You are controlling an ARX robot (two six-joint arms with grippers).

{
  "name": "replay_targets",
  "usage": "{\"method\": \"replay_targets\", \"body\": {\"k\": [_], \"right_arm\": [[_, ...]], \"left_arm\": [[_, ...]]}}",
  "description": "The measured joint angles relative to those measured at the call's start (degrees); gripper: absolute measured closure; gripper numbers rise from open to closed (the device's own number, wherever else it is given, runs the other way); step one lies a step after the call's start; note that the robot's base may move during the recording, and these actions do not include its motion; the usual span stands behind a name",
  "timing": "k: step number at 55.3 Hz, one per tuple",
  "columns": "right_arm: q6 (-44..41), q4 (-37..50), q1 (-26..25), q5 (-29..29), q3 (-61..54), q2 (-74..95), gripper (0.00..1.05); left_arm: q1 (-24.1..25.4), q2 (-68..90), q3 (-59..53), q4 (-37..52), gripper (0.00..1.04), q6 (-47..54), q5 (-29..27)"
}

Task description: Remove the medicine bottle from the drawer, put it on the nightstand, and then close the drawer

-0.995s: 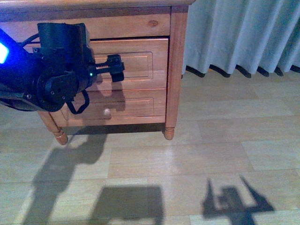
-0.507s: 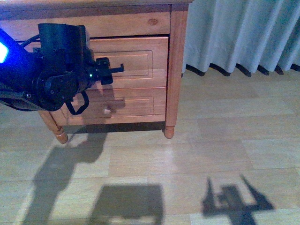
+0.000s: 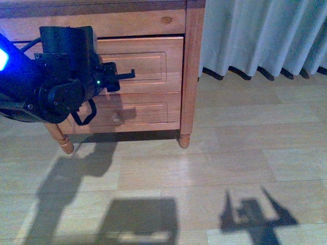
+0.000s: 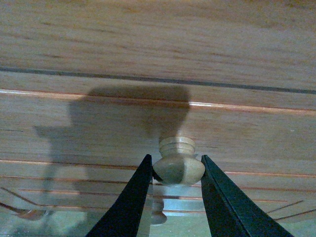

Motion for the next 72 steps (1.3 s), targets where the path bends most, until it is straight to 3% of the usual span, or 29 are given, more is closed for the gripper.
{"method": "replay_targets", "body": {"k": [37, 49, 72], "right_arm": [[0.00, 0.00, 0.00, 0.00, 0.00, 0.00, 0.07], [0.00, 0.00, 0.00, 0.00, 0.00, 0.00, 0.07], [0.00, 0.00, 0.00, 0.00, 0.00, 0.00, 0.07]], "left_arm": [[-3.13, -17.27, -44.35, 21.14, 0.79, -0.81, 0.35], [-5.46, -19.17, -51.49, 24.92, 0.79, -2.64, -1.57], [-12.70, -23.63, -56.57, 22.73, 0.79, -10.49, -8.15]]}}
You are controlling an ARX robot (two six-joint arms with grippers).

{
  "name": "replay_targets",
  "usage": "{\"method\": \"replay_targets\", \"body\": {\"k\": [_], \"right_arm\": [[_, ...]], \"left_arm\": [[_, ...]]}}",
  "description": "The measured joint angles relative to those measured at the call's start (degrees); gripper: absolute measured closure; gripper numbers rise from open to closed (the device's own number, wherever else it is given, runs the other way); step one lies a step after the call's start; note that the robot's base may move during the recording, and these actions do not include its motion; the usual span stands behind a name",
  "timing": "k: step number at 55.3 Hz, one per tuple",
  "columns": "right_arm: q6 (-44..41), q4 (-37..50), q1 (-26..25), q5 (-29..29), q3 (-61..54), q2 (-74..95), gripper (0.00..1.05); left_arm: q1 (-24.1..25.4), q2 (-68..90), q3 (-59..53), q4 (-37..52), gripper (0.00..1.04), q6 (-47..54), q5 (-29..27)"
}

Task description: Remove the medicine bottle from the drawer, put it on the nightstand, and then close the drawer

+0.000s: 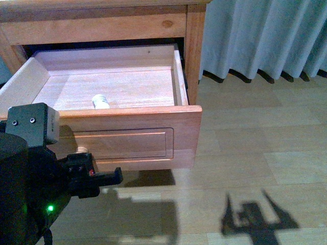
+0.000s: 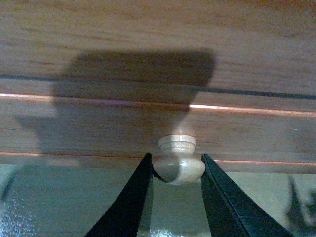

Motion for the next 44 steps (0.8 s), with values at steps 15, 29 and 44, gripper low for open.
{"method": "replay_targets", "body": {"k": [15, 29, 44], "right_arm": [[0.00, 0.00, 0.00, 0.00, 0.00, 0.00, 0.07], [0.00, 0.00, 0.00, -0.02, 0.00, 0.00, 0.07], [0.00, 0.00, 0.00, -0.02, 0.00, 0.00, 0.07]], "left_arm": [[-2.05, -0.96, -0.83, -1.16, 0.69, -3.80, -0.33], [-2.51, -6.12, -4.37, -6.19, 0.25, -5.33, 4.76], [7.08, -26.88, -5.40, -24.04, 0.06, -3.21, 12.11]]}}
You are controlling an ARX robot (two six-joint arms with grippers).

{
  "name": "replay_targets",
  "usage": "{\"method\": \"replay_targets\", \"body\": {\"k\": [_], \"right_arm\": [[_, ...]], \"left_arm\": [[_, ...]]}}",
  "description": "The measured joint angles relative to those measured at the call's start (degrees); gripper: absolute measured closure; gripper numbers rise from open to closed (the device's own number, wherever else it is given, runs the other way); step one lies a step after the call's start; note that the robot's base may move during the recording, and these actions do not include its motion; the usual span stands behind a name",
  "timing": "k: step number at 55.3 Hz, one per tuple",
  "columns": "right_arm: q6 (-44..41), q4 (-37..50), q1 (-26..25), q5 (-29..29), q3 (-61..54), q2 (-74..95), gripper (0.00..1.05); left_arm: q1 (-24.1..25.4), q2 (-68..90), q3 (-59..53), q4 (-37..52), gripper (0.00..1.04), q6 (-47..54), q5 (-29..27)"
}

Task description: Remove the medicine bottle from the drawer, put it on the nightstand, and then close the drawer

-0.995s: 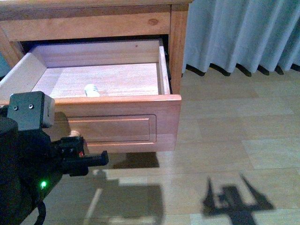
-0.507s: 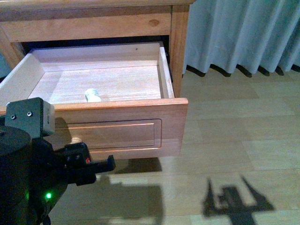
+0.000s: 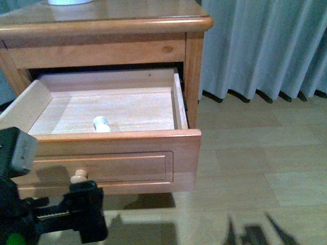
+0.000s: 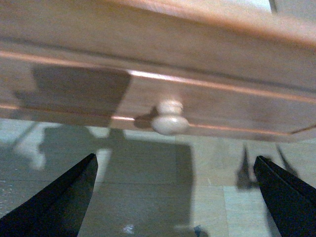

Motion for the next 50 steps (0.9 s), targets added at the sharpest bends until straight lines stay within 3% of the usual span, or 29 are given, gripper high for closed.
{"method": "replay_targets", "body": {"k": [11, 15, 20, 42, 50], "right_arm": [[0.00, 0.00, 0.00, 0.02, 0.00, 0.00, 0.07], [0.00, 0.00, 0.00, 0.00, 0.00, 0.00, 0.07], [0.00, 0.00, 0.00, 0.02, 0.00, 0.00, 0.07], [0.00, 0.00, 0.00, 0.42, 0.00, 0.00, 0.07], [0.00, 0.00, 0.00, 0.39, 0.00, 0.00, 0.07]], "left_arm": [[13.77, -29.18, 5.18, -24.09, 0.06, 2.95, 12.24], [16.66, -35.52, 6.36, -26.84, 0.09, 5.25, 12.70], [18.10, -46.42, 2.08, -18.47, 0.26, 13.51, 4.87], [18.14, -60.54, -9.29, -17.84, 1.00, 20.74, 4.61], [18.14, -63.91, -11.45, -19.23, 1.01, 20.96, 4.52]]}}
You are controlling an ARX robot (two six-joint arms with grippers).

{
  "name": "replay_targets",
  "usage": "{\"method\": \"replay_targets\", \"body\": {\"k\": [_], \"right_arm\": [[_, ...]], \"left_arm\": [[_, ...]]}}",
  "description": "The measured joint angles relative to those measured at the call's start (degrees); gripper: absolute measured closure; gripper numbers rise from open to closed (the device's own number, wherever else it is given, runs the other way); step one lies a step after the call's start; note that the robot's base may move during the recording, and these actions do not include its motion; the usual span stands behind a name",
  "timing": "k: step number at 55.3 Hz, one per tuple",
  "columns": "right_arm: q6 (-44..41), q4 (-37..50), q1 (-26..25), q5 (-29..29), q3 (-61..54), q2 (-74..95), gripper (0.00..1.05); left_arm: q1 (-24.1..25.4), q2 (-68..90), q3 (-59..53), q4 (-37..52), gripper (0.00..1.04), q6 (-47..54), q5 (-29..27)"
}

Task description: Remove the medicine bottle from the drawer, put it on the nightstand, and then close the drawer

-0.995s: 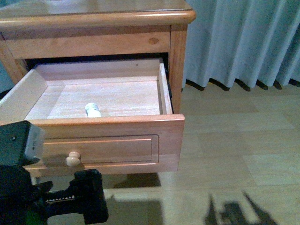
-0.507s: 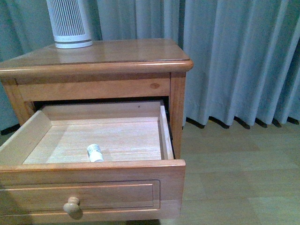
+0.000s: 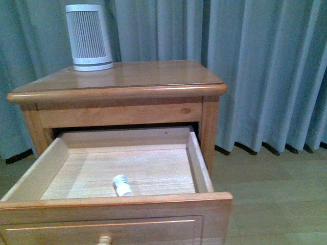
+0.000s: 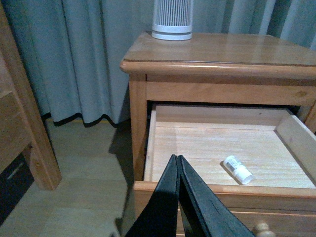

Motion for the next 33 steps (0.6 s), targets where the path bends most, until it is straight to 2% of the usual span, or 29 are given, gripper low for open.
{"method": "replay_targets", "body": {"k": [33], "right_arm": [[0.00, 0.00, 0.02, -0.42, 0.00, 0.00, 0.07]], "left_arm": [[0.02, -12.48, -5.40, -6.82, 1.01, 0.09, -0.20]]}}
